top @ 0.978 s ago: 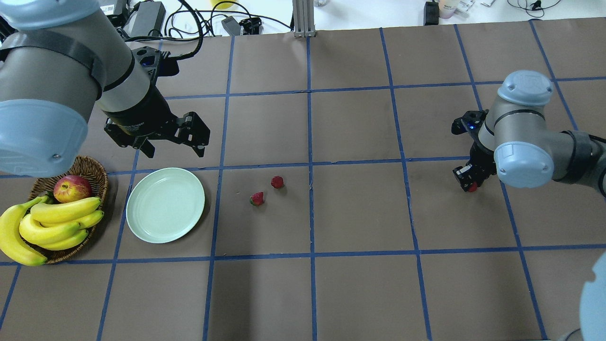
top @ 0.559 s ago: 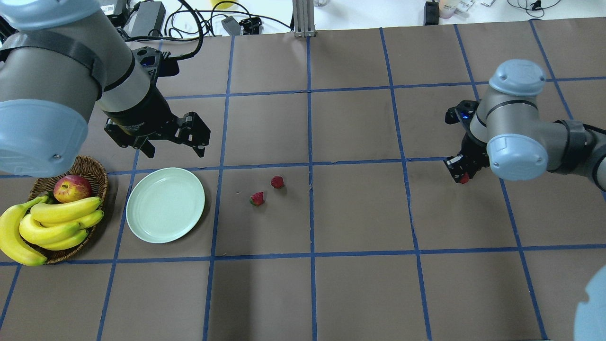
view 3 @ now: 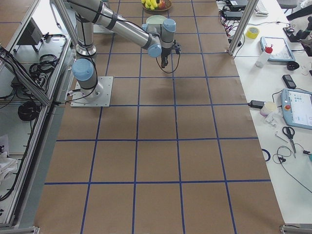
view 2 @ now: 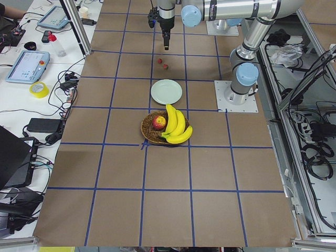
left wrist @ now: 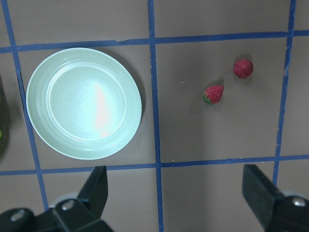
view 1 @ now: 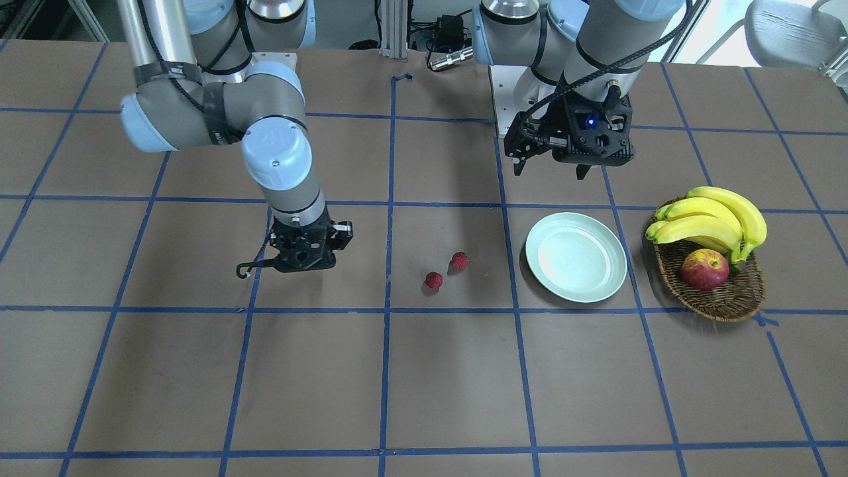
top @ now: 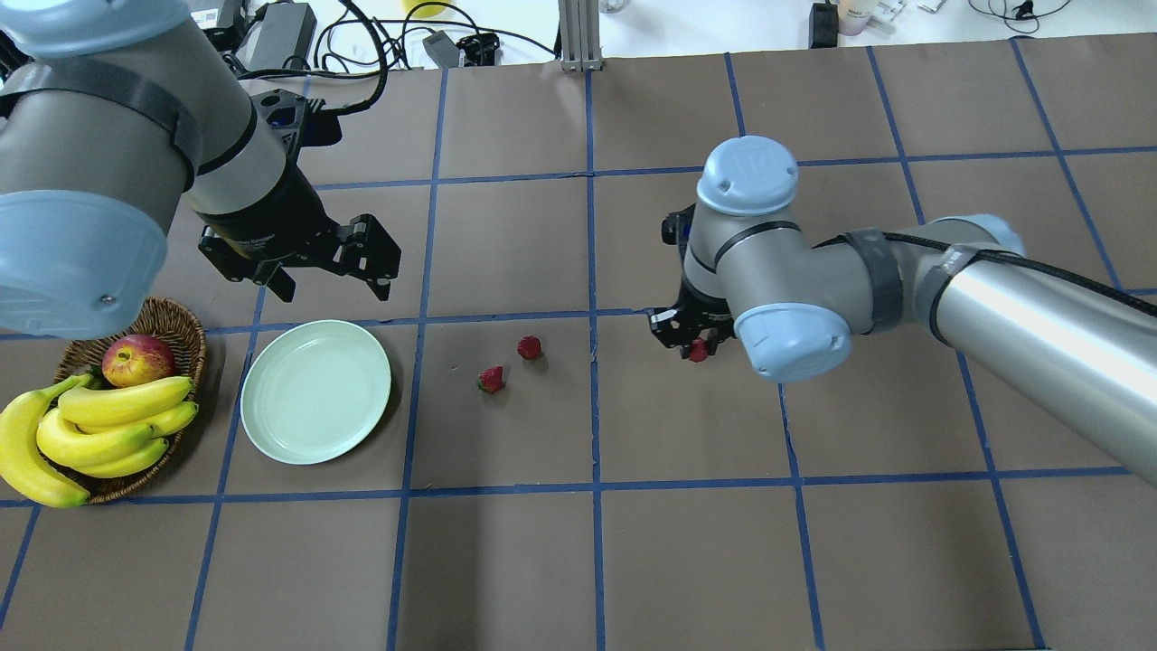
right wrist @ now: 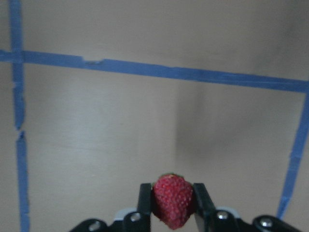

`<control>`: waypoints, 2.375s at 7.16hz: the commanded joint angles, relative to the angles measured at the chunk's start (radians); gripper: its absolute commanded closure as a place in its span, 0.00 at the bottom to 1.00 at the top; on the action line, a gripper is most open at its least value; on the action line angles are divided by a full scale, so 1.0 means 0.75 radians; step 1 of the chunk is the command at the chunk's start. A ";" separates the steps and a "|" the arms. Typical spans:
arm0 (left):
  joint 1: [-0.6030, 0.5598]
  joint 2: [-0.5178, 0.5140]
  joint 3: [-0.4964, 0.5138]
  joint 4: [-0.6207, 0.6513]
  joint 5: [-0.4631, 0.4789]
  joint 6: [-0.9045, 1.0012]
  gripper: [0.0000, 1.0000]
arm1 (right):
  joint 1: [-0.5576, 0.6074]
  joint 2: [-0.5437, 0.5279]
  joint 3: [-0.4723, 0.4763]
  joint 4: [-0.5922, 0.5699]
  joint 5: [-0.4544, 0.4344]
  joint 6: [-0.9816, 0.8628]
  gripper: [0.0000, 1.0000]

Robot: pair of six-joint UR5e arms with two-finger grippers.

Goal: Collect all strawberries into plate
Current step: 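Carry the strawberry toward the others and open the right gripper, then raise the right gripper away while moving the left gripper toward the strawberries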

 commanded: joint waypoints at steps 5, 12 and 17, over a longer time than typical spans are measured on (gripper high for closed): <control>-0.001 -0.002 0.008 0.002 -0.002 -0.009 0.00 | 0.308 0.228 -0.167 -0.161 0.093 0.129 0.89; 0.003 -0.006 0.002 0.002 -0.008 -0.007 0.00 | 0.312 0.219 -0.167 -0.168 0.132 0.131 0.00; 0.011 -0.010 0.018 -0.002 -0.033 -0.025 0.00 | -0.079 -0.110 -0.324 0.368 0.103 -0.198 0.00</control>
